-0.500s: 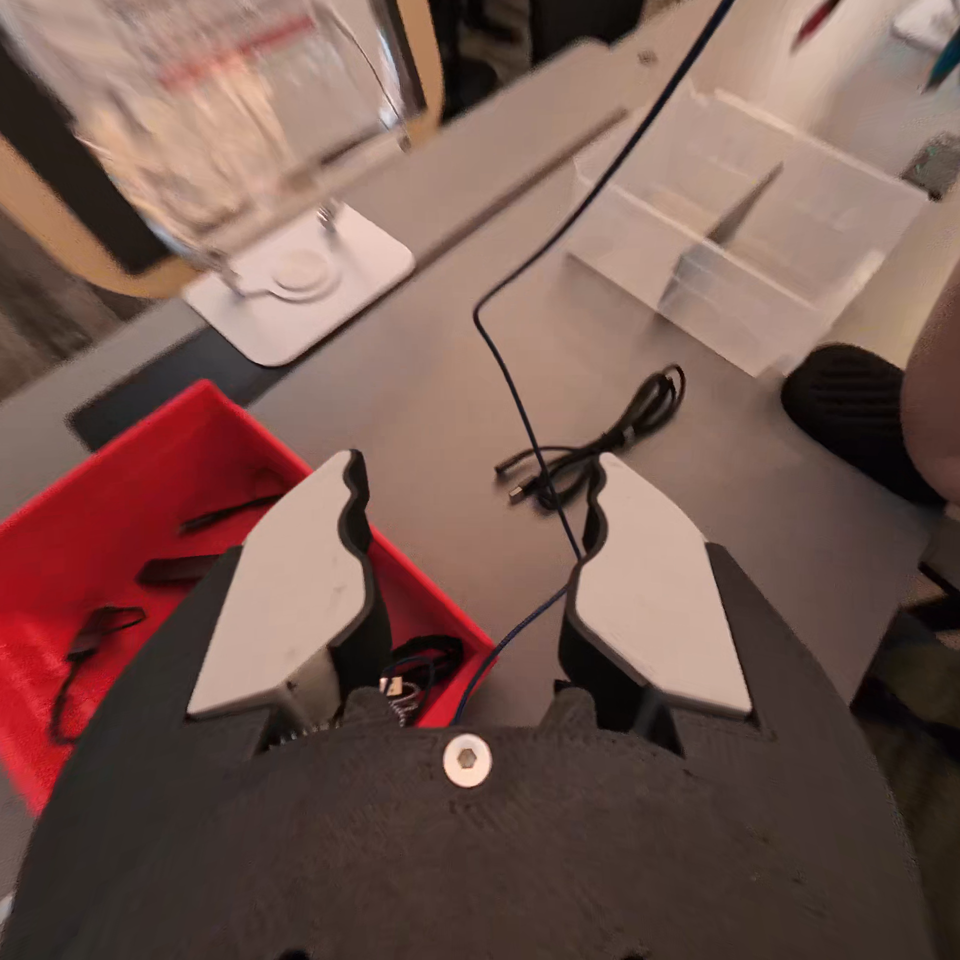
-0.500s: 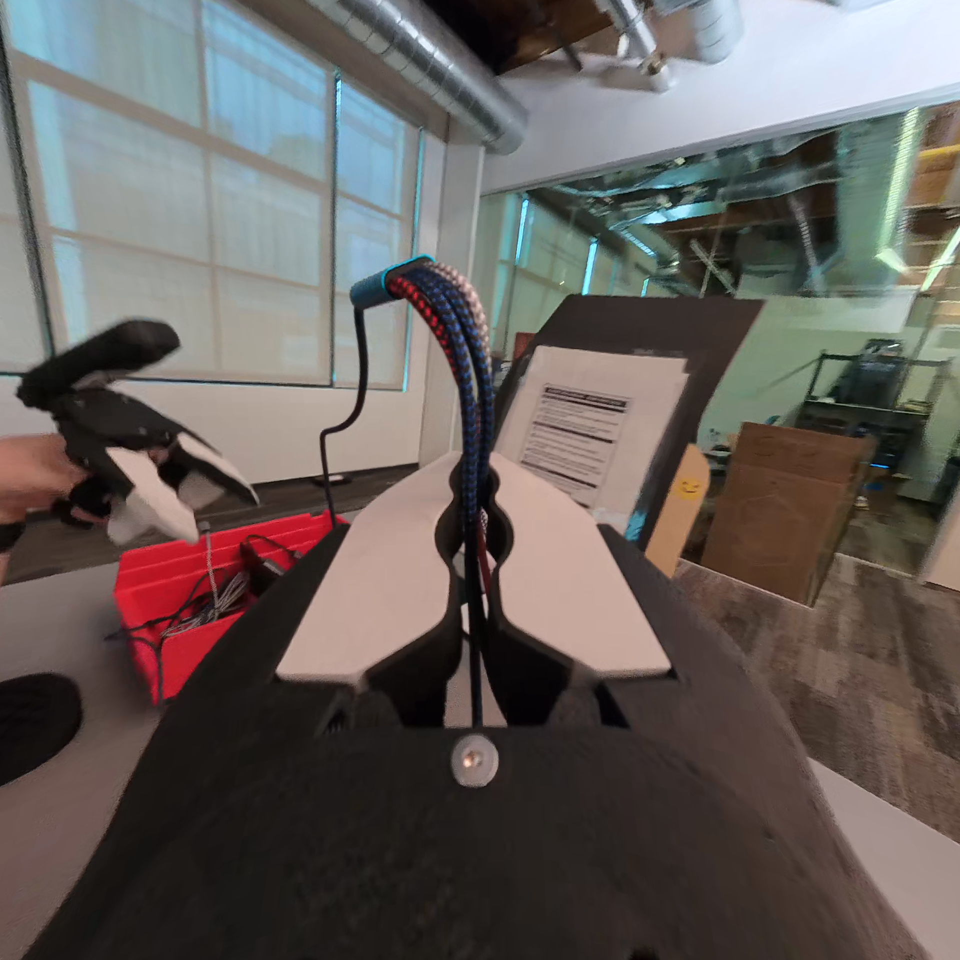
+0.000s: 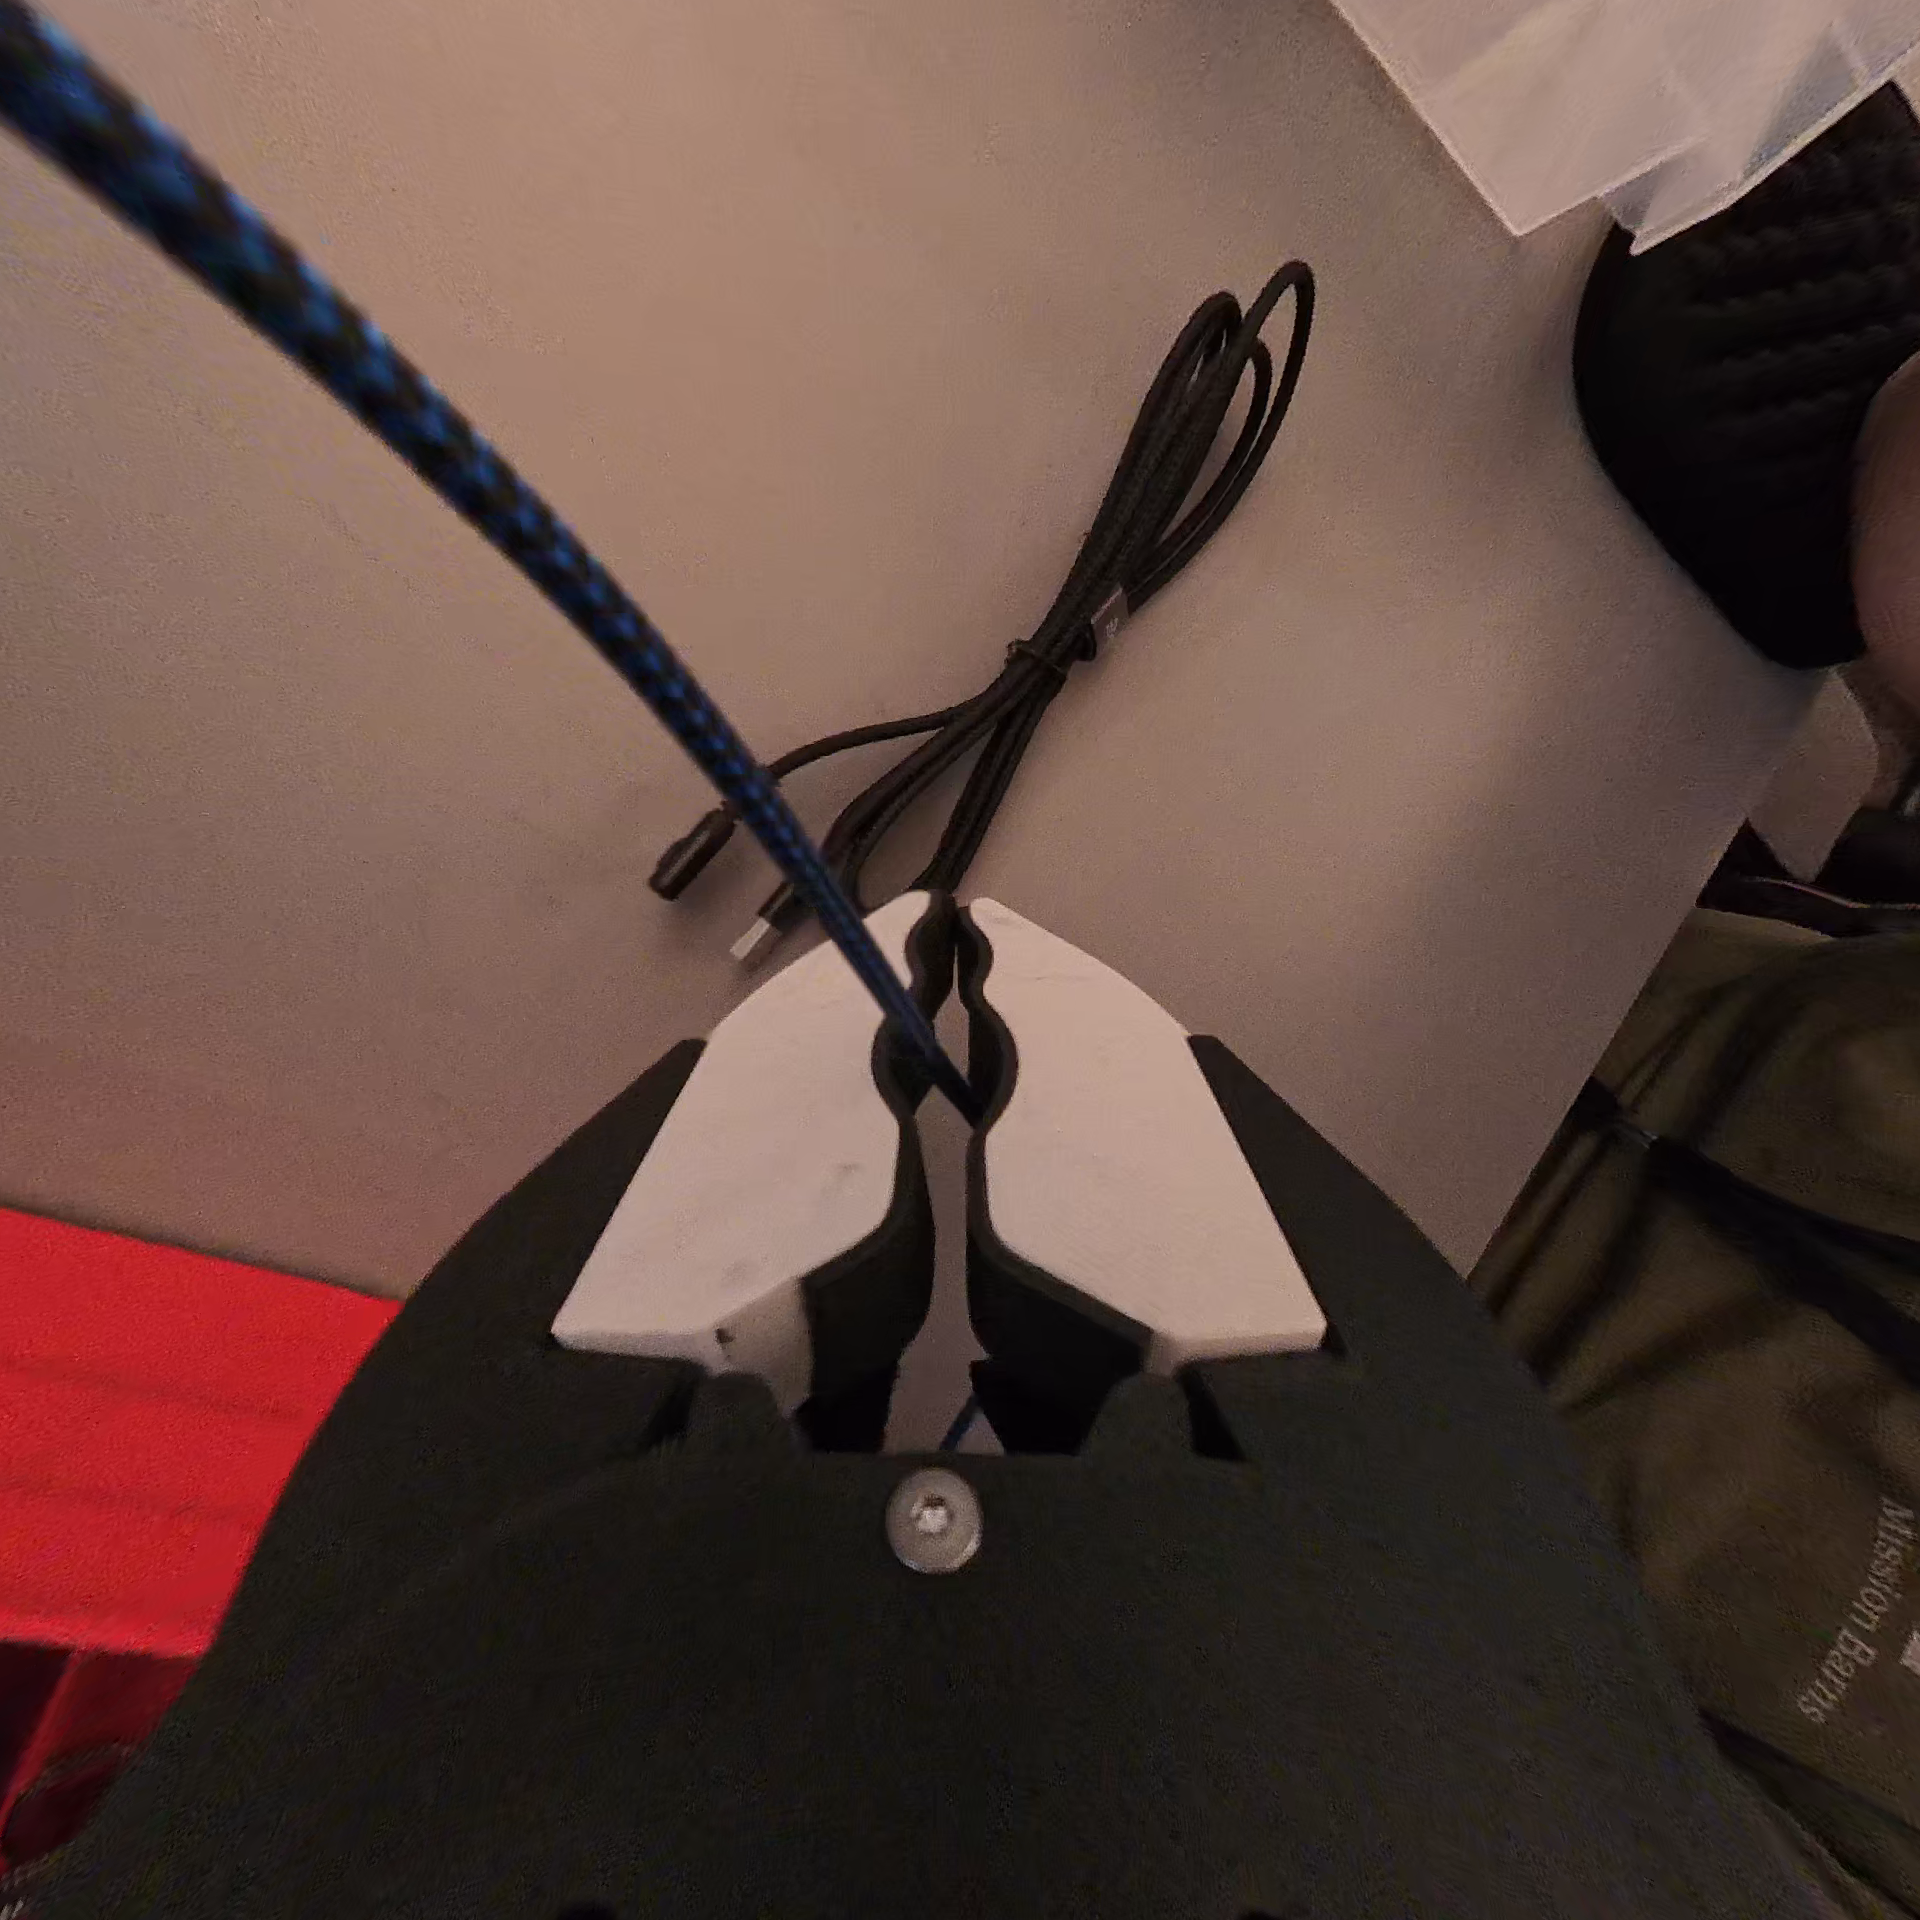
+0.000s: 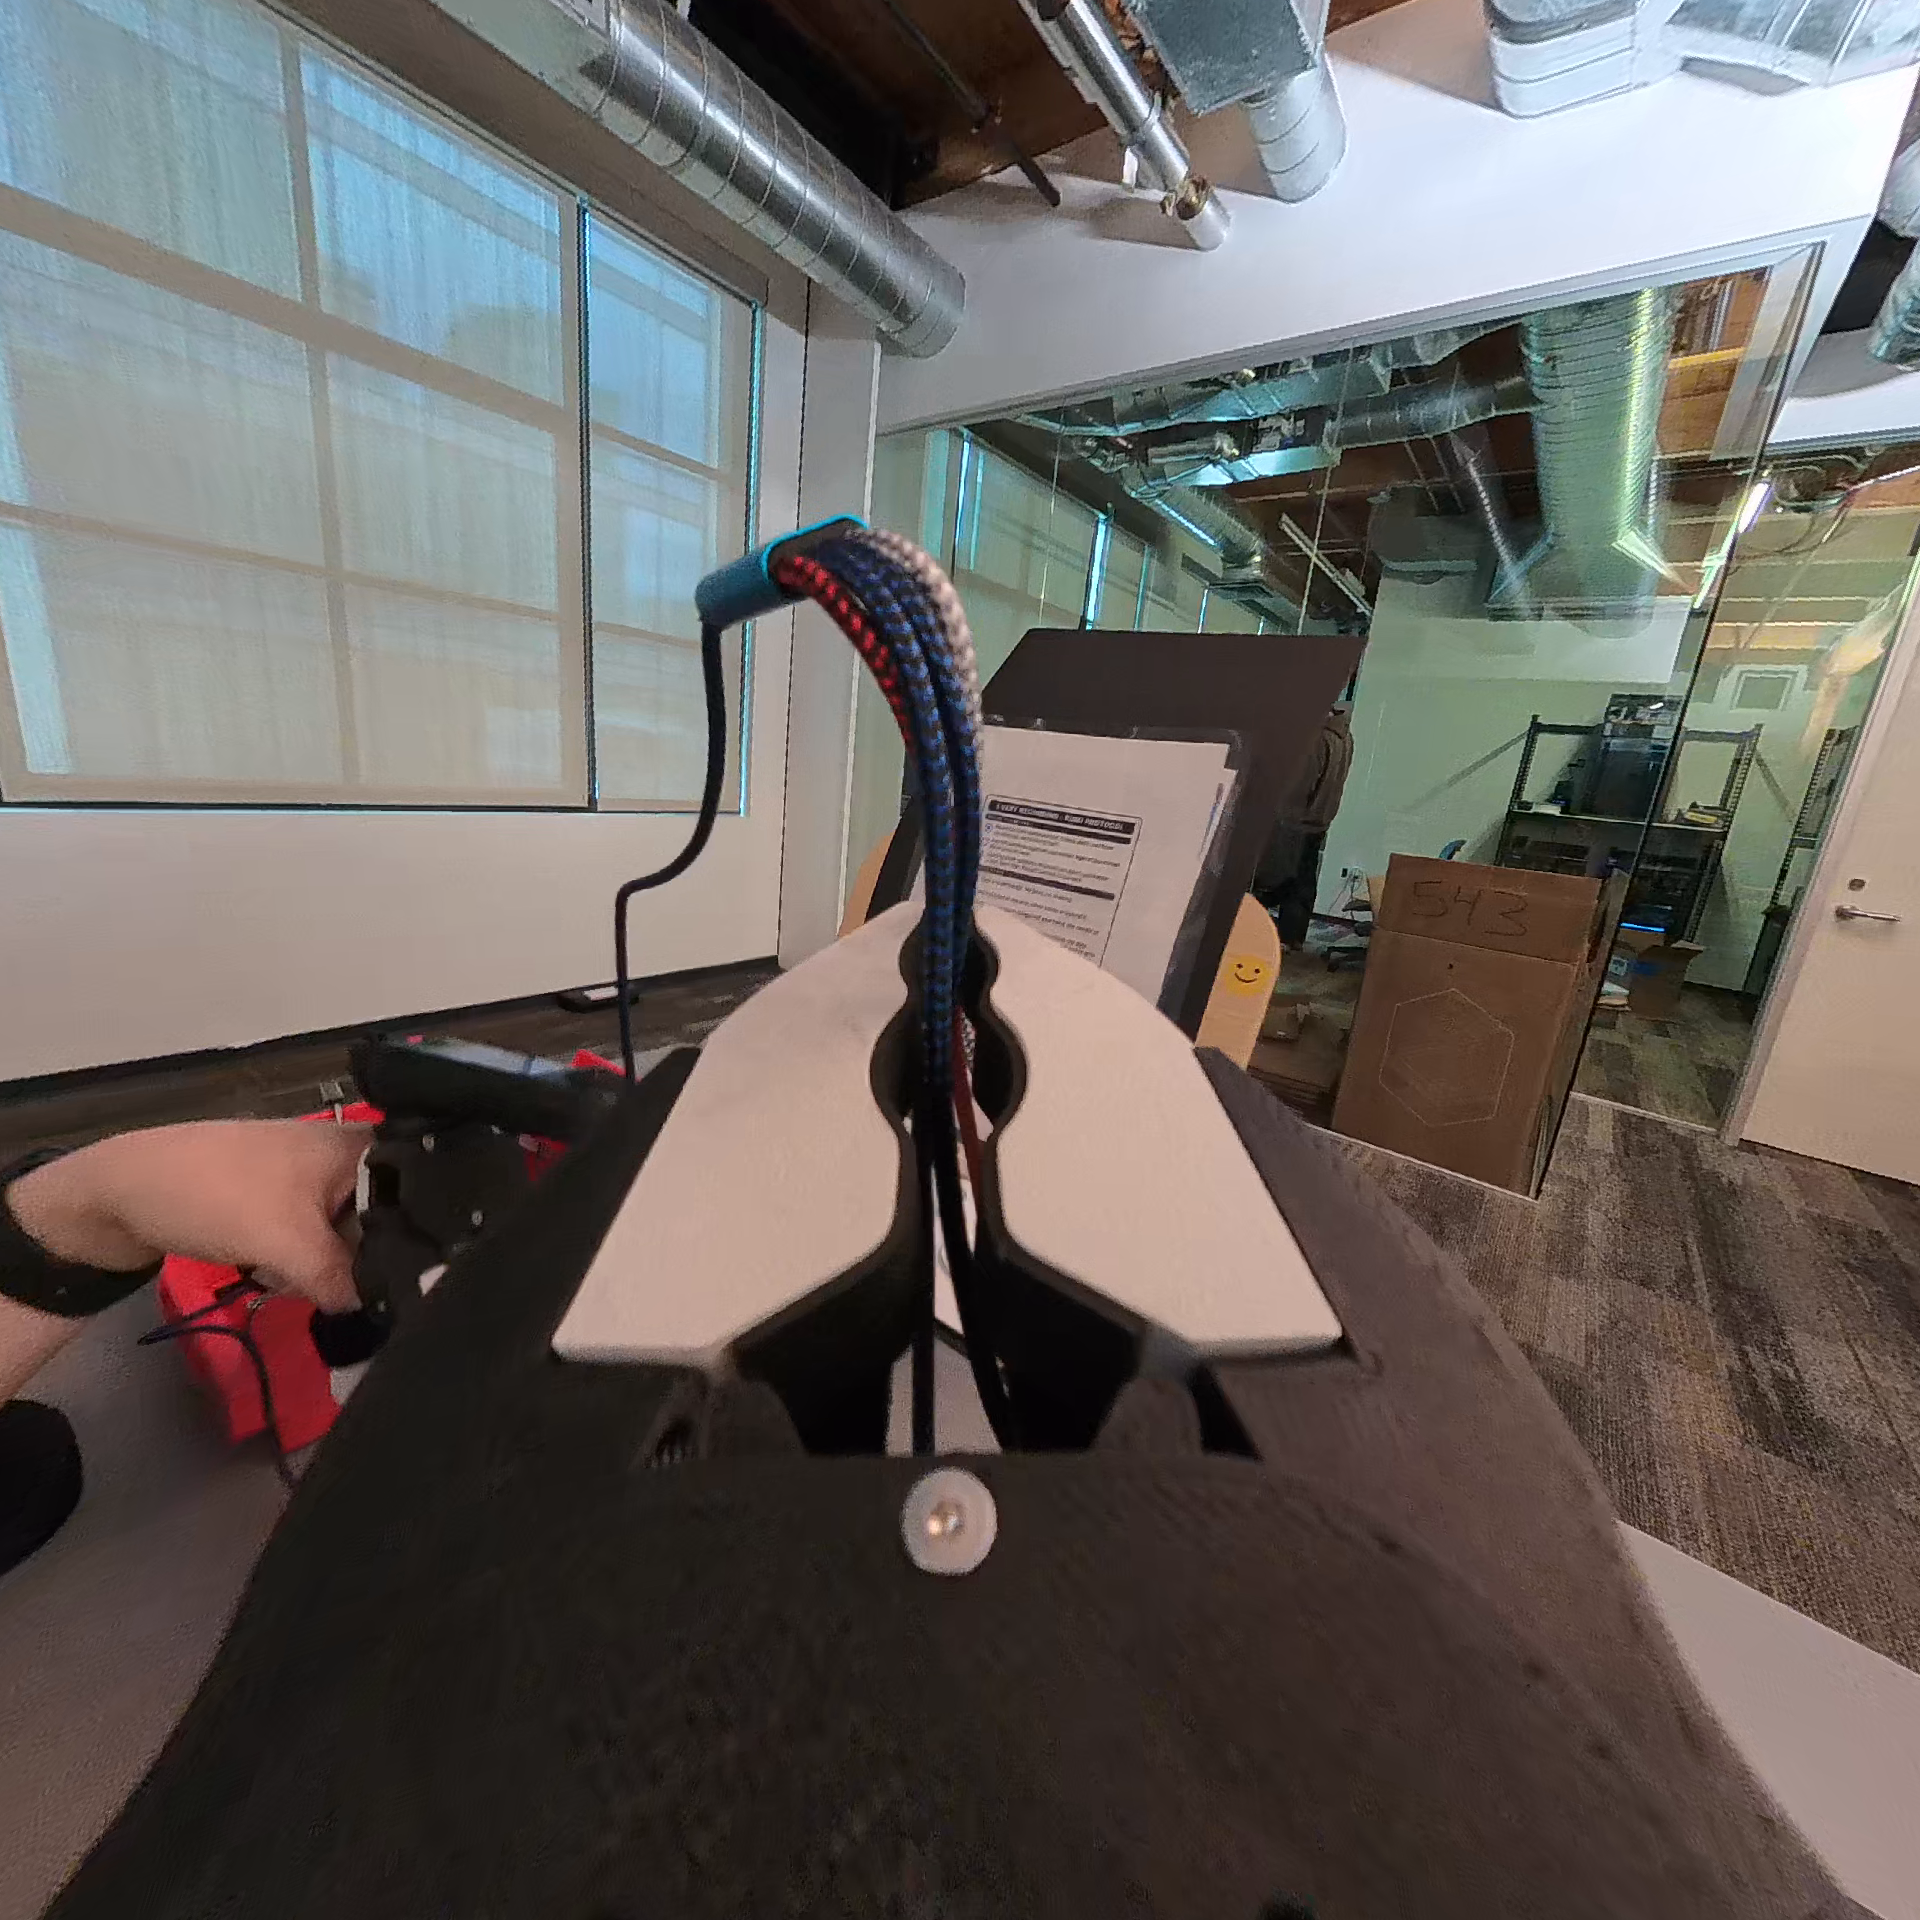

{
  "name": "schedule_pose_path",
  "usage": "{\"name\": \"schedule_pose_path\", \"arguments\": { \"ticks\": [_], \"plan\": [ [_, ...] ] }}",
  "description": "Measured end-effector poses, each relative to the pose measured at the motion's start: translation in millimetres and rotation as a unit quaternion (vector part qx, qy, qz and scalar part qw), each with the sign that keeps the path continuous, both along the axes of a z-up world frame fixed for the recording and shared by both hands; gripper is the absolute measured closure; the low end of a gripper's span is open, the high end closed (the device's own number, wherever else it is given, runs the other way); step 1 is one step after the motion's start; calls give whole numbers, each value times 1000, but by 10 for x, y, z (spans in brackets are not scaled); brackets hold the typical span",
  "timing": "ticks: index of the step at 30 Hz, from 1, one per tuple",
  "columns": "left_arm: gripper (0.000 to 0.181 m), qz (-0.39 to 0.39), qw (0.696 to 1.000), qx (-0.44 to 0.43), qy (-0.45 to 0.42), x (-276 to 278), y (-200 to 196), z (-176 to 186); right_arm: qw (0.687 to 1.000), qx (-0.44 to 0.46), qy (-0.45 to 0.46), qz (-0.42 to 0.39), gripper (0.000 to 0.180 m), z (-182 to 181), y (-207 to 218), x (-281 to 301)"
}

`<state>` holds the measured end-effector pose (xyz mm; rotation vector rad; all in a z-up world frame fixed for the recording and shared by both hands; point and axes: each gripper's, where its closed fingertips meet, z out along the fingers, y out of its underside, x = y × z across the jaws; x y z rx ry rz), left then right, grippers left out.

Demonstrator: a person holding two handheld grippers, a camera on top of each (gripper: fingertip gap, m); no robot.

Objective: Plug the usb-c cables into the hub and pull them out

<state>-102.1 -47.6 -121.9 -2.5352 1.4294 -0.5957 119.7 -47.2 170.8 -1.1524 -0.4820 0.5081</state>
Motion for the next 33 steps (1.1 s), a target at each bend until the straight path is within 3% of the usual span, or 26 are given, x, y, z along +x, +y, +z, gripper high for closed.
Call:
{"name": "schedule_pose_path", "arguments": {
  "ticks": [10, 14, 17, 21, 27, 33],
  "plan": [
    [181, 81, 971, 175, -140, -372, 211, 1106, 996, -64, -58, -31, 176, -314, 329, -77],
    [181, 118, 957, 219, -153, -581, 316, 1447, 991, -85, -79, -67, 177, -415, 446, 49],
    [181, 131, 952, 244, -129, -668, 500, 1809, 989, -91, -84, -86, 177, -447, 484, 142],
    [181, 134, 949, 262, -116, -645, 675, 2548, 986, -93, -96, -105, 176, -475, 513, 195],
    [181, 128, 939, 318, -30, -536, 768, 3504, 987, -84, -90, -108, 176, -444, 502, 229],
    [181, 143, 895, 414, 85, -421, 765, 4419, 989, -77, -65, -105, 178, -402, 493, 299]
  ]
}}
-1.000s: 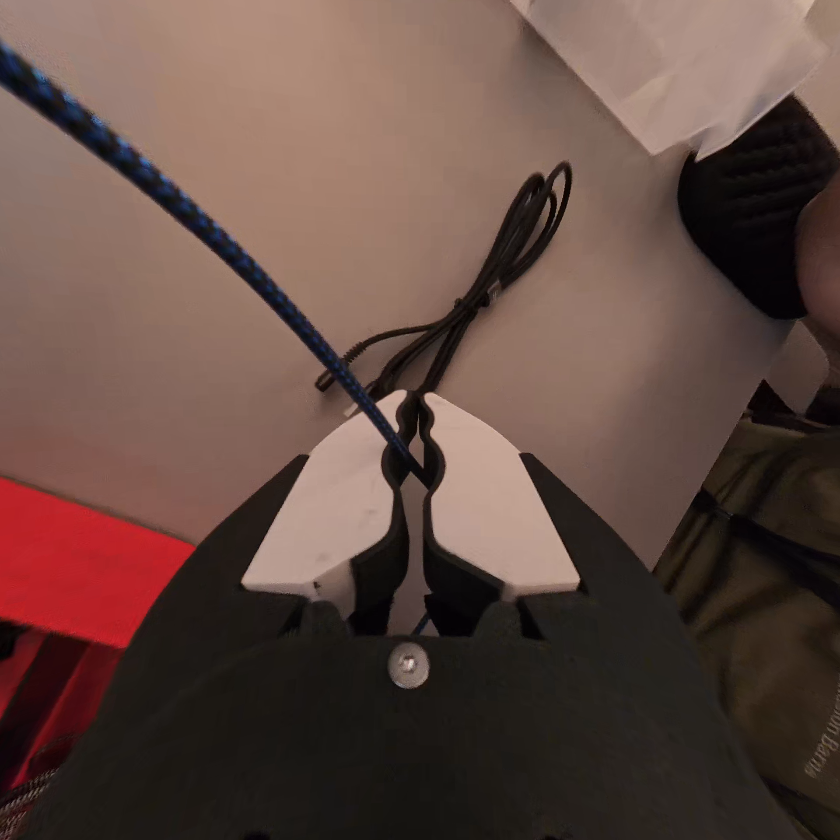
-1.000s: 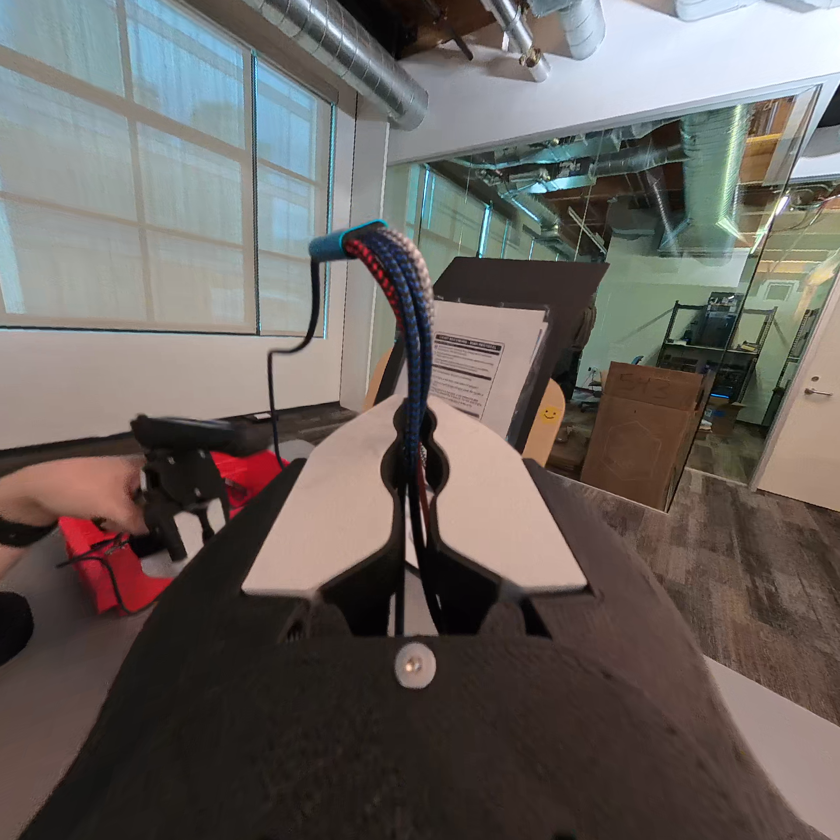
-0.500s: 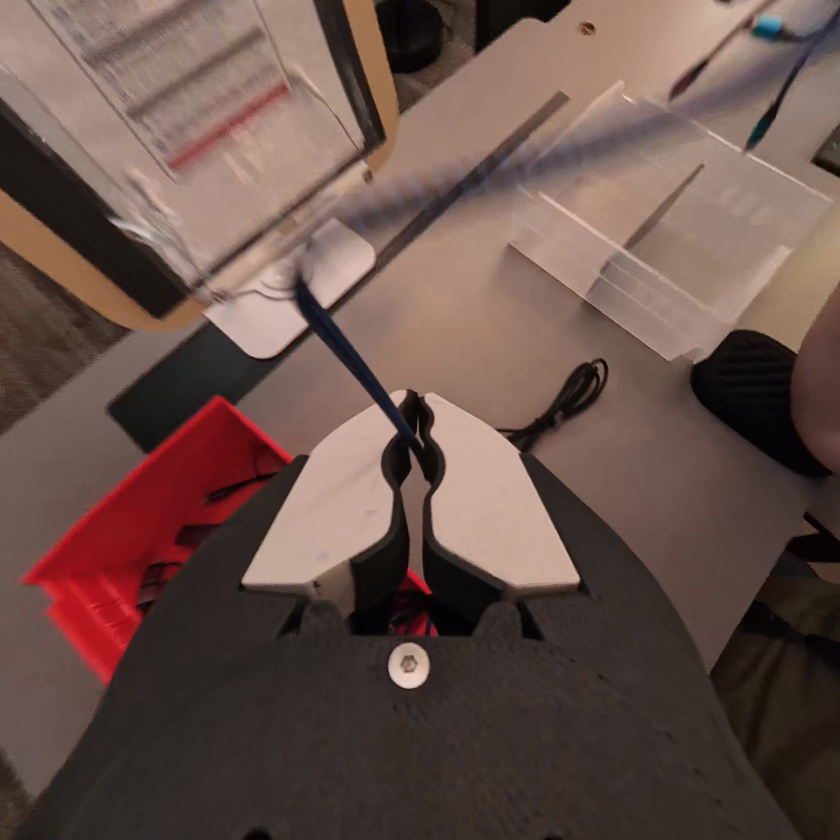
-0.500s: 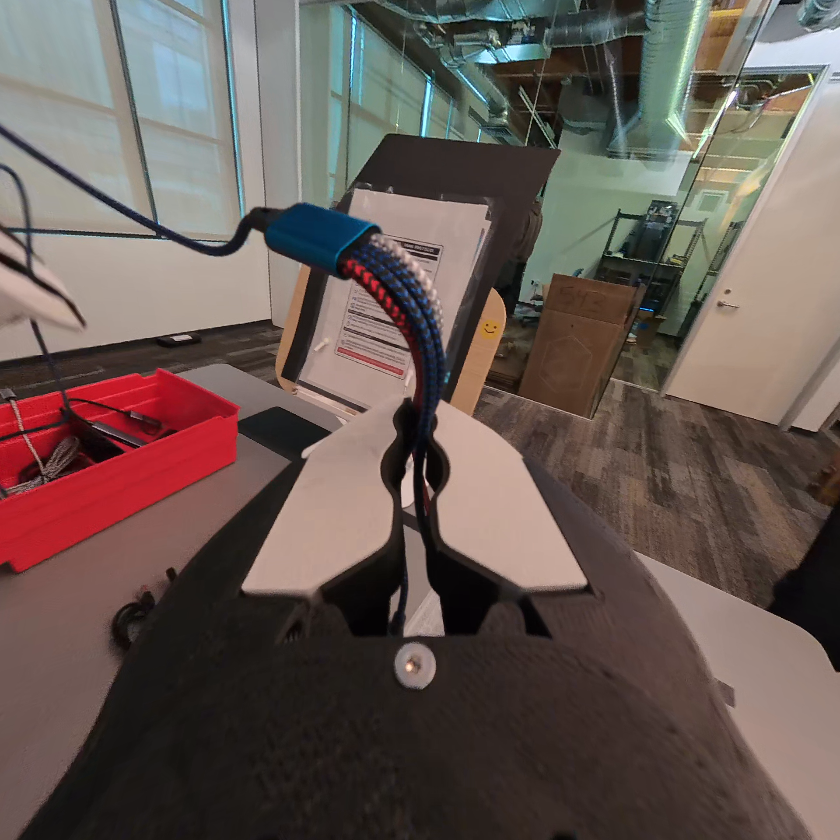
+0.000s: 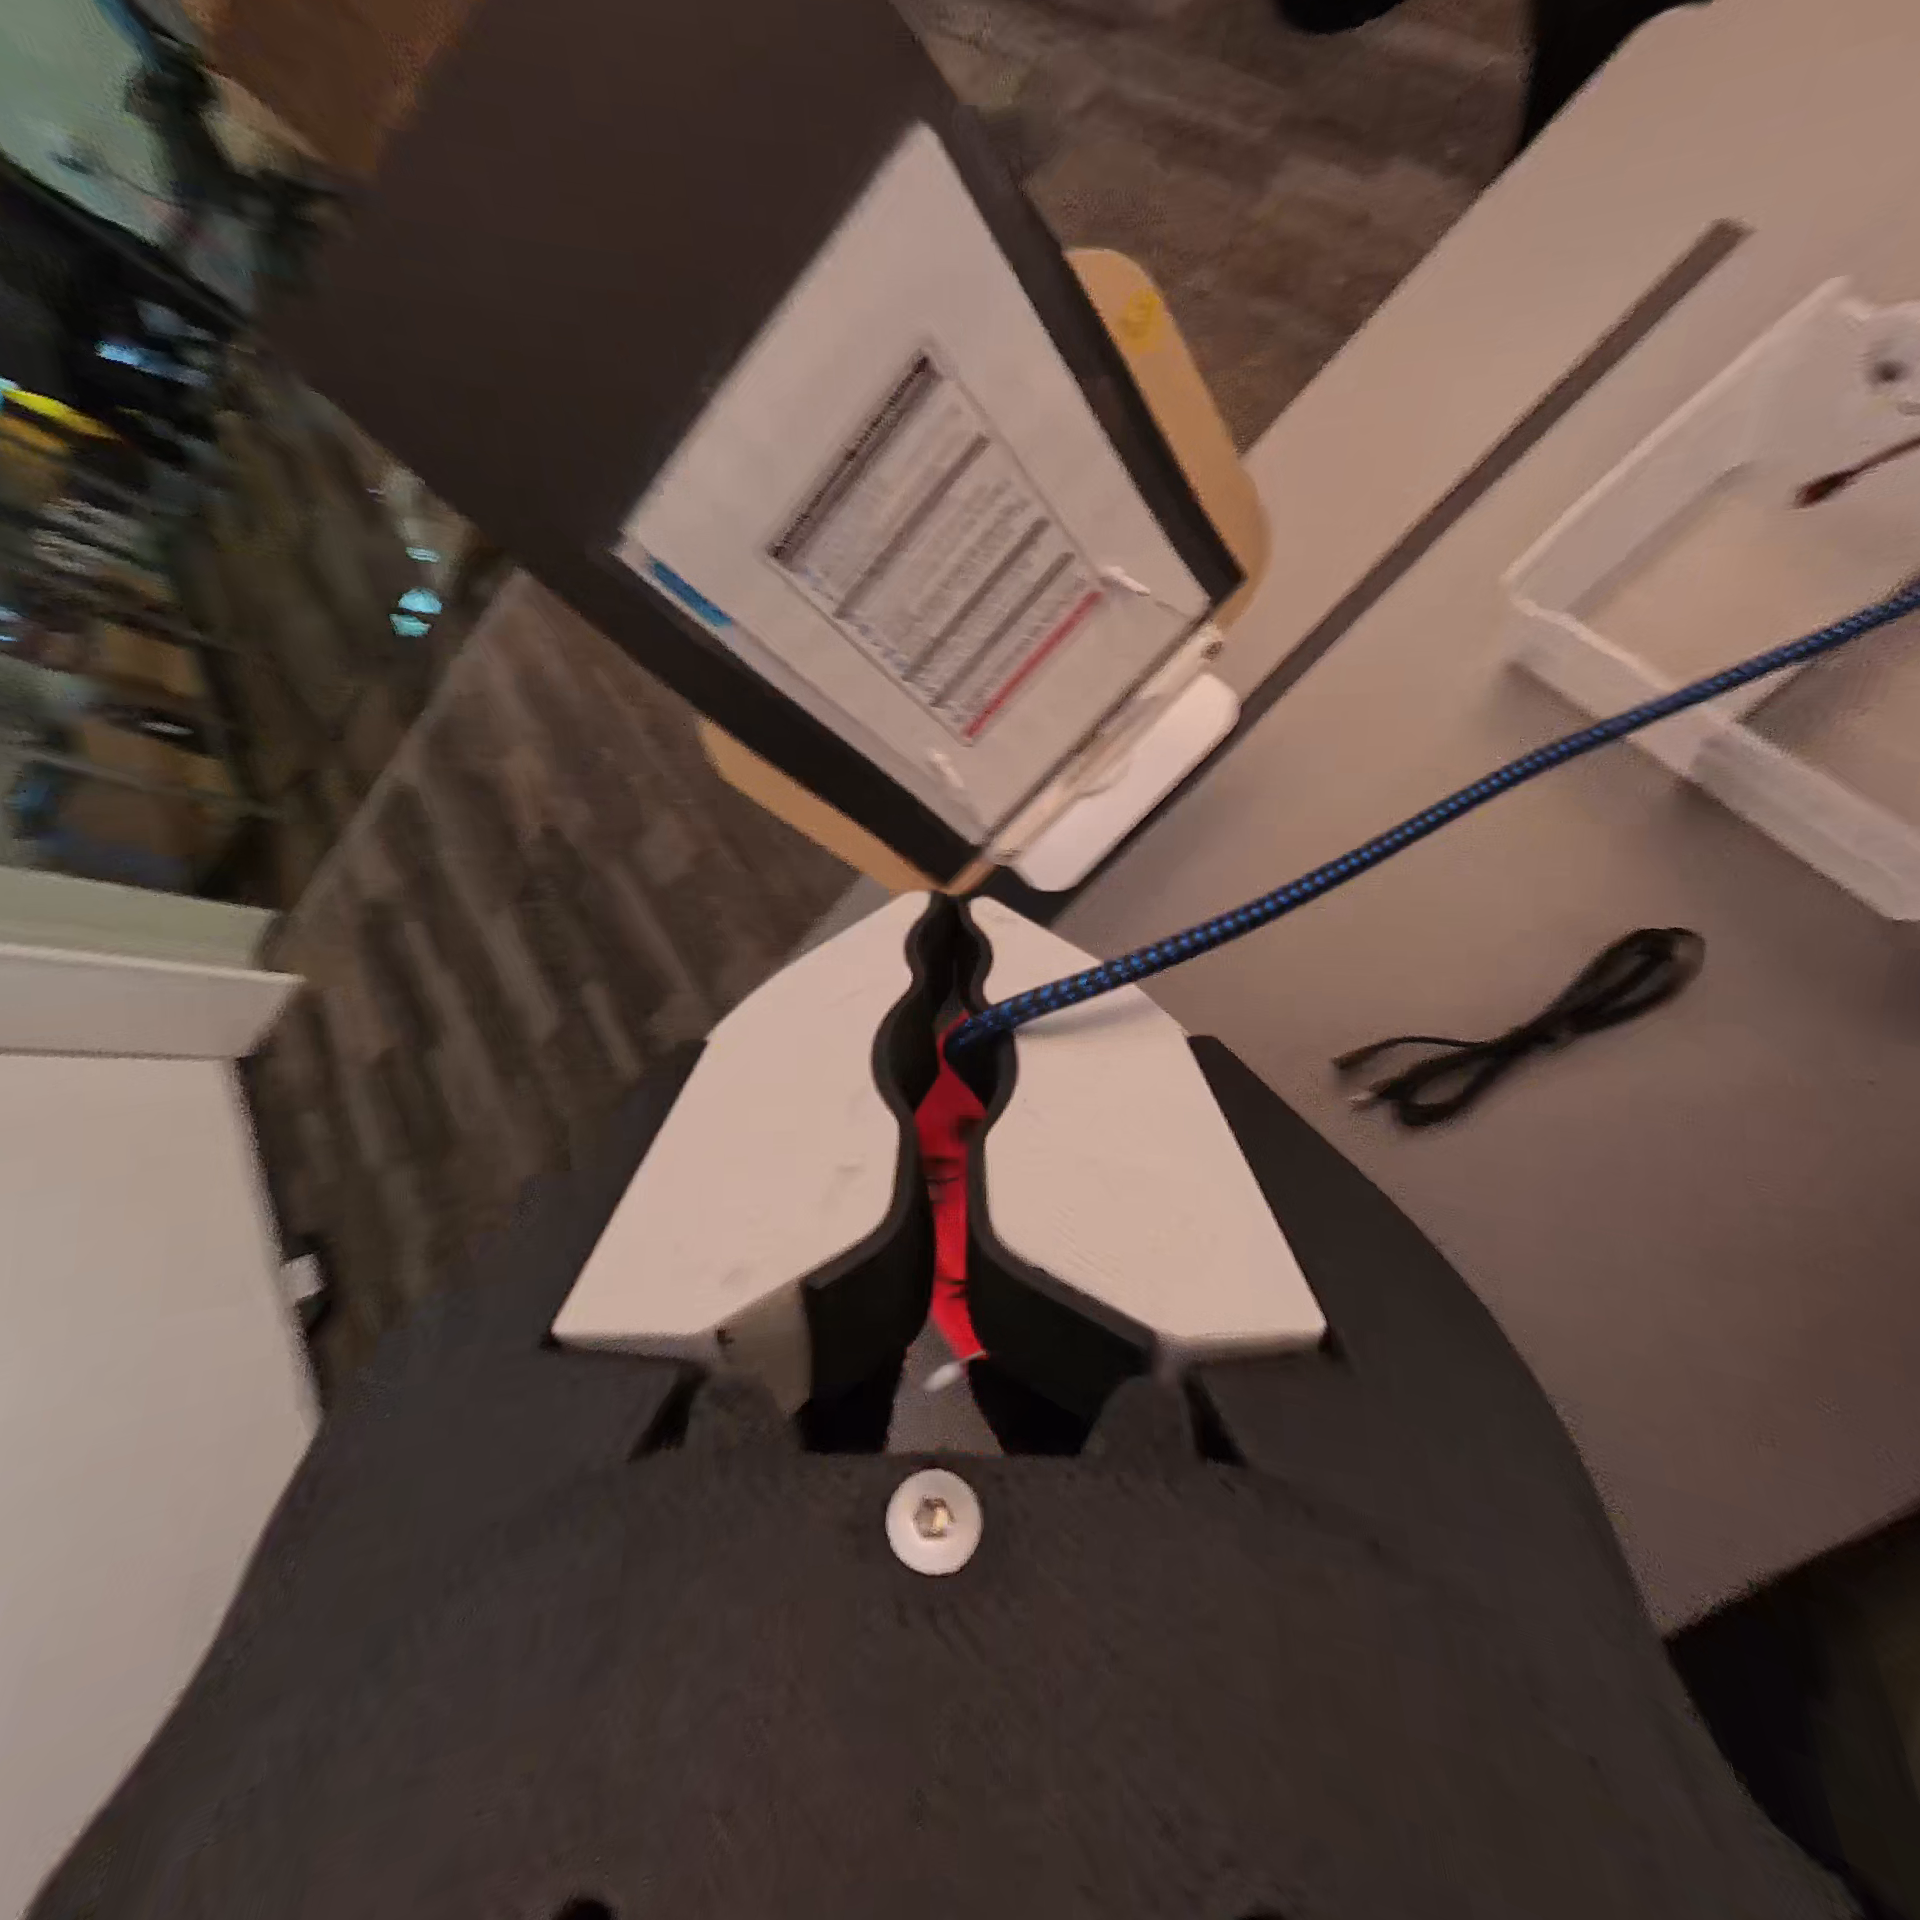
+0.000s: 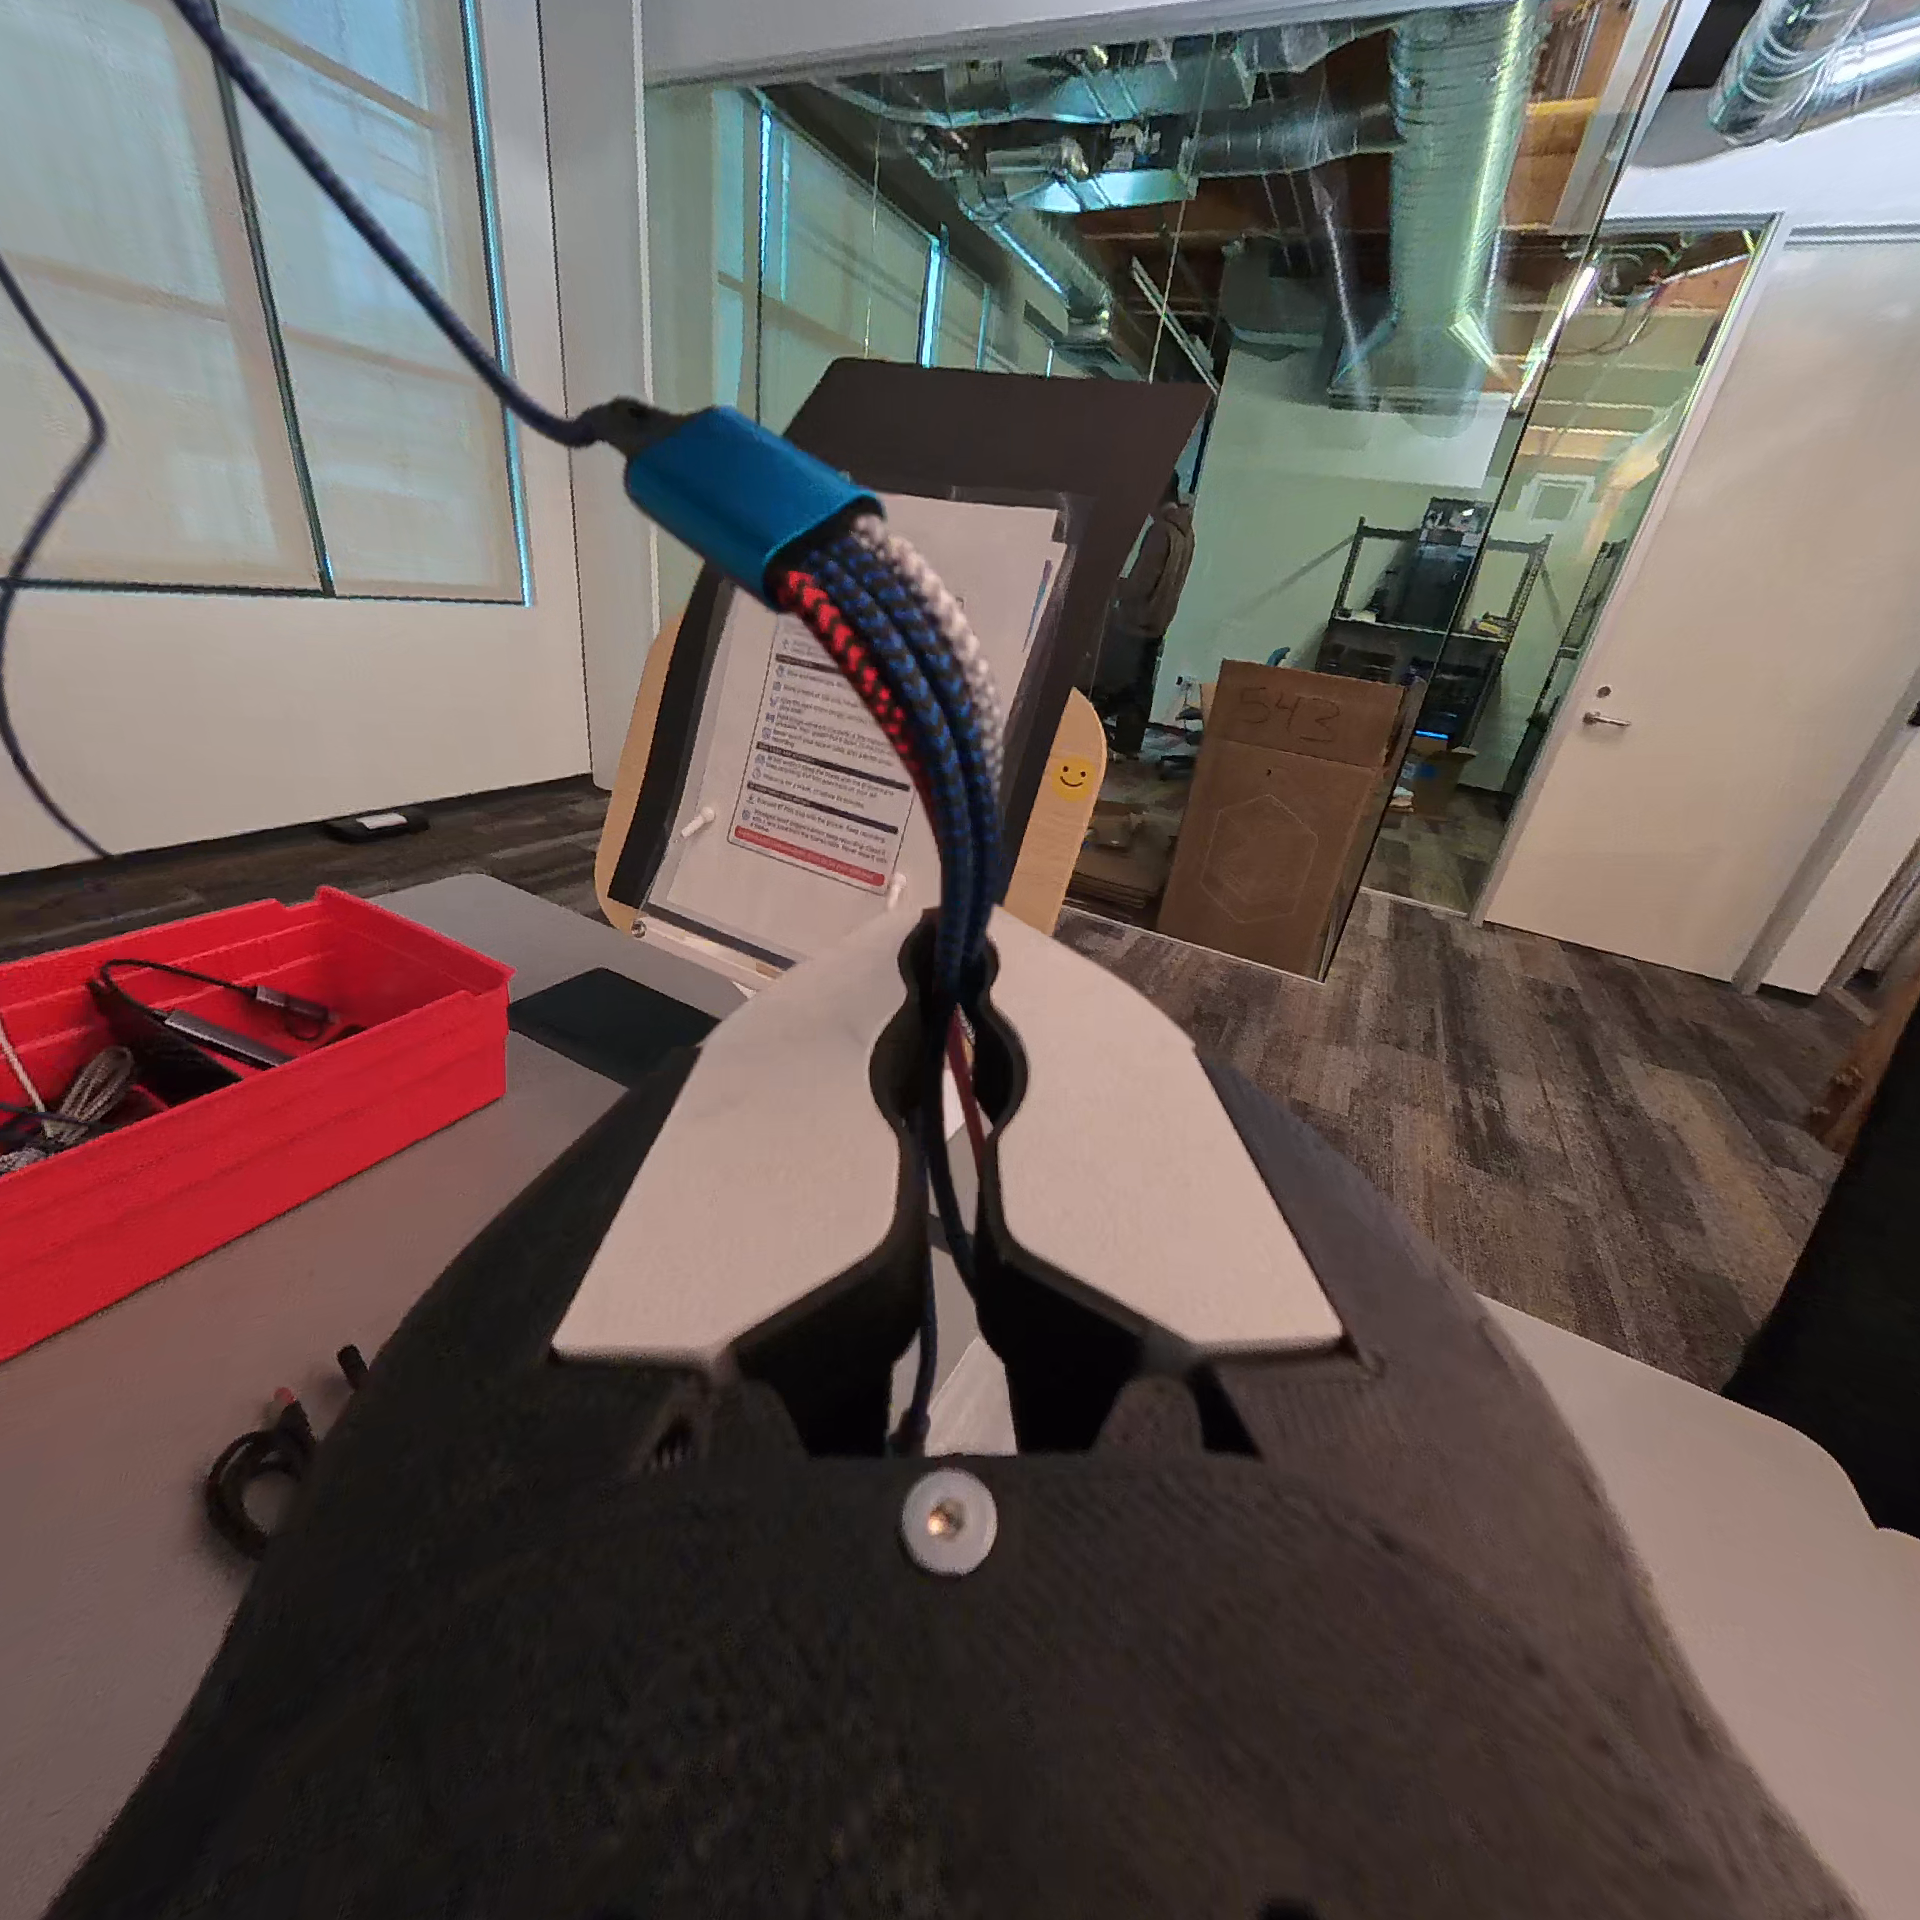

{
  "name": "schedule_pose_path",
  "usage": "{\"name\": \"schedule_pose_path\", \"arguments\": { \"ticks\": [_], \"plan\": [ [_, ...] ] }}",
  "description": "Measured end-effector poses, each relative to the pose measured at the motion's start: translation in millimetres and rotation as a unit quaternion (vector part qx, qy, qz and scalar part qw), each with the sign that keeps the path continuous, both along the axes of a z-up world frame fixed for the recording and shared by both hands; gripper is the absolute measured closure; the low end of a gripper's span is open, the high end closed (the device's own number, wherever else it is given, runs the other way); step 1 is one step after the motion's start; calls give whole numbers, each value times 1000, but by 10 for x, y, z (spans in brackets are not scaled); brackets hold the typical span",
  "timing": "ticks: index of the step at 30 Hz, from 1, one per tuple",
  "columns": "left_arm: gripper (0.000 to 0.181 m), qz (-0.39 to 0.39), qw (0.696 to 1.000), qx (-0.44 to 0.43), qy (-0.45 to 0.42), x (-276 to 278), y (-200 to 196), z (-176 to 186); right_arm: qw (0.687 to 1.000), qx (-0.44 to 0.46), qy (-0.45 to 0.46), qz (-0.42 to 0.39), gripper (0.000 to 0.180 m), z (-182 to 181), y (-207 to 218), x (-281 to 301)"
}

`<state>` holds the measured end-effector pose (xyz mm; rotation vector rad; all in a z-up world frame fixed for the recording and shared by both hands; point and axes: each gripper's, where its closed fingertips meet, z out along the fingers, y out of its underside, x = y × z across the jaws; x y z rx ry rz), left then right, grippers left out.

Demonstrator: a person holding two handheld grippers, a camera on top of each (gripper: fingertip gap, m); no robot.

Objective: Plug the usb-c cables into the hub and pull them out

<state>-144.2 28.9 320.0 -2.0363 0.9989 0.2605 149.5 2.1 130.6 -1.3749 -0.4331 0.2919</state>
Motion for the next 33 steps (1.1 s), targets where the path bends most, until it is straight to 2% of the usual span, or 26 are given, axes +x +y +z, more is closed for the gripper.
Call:
{"name": "schedule_pose_path", "arguments": {
  "ticks": [2, 4, 6, 7, 11, 16, 20, 23, 25, 27, 28, 30, 31, 33],
  "plan": [
    [181, 19, 998, 41, 43, 71, -37, 316, 1000, 8, 2, 5, 178, 30, -21, -44],
    [181, 24, 997, 59, 47, 240, -113, 547, 1000, 12, -3, 9, 178, 35, -28, -115],
    [181, 22, 998, 45, 39, 431, -196, 574, 1000, 3, -16, 23, 176, -9, -24, -227],
    [181, 20, 998, 20, 47, 495, -244, 471, 999, -8, -25, 40, 177, -55, -22, -309],
    [181, 5, 991, -86, 103, 544, -334, -375, 986, -92, -71, 123, 176, -391, -33, -598],
    [181, -10, 969, -232, 79, 449, -374, -2030, 932, -222, -76, 277, 176, -858, -201, -962],
    [181, -13, 948, -318, -1, 480, -400, -3257, 912, -265, -40, 310, 176, -1001, -126, -1173],
    [181, -25, 918, -390, -65, 592, -496, -3889, 907, -301, -95, 278, 176, -1311, -8, -1232],
    [181, -37, 902, -423, -81, 641, -560, -4140, 903, -316, -118, 265, 176, -1459, 51, -1259],
    [177, -52, 898, -426, -97, 688, -571, -4223, 898, -325, -124, 270, 176, -1534, 63, -1299],
    [168, -57, 899, -421, -103, 701, -558, -4213, 896, -328, -127, 272, 176, -1553, 64, -1312],
    [128, -60, 912, -395, -97, 671, -486, -4132, 896, -325, -132, 272, 176, -1561, 70, -1316],
    [119, -62, 920, -377, -88, 637, -449, -4069, 897, -323, -133, 271, 176, -1552, 73, -1309],
    [114, -62, 937, -337, -75, 559, -375, -3900, 901, -315, -130, 268, 176, -1518, 83, -1290]
  ]
}}
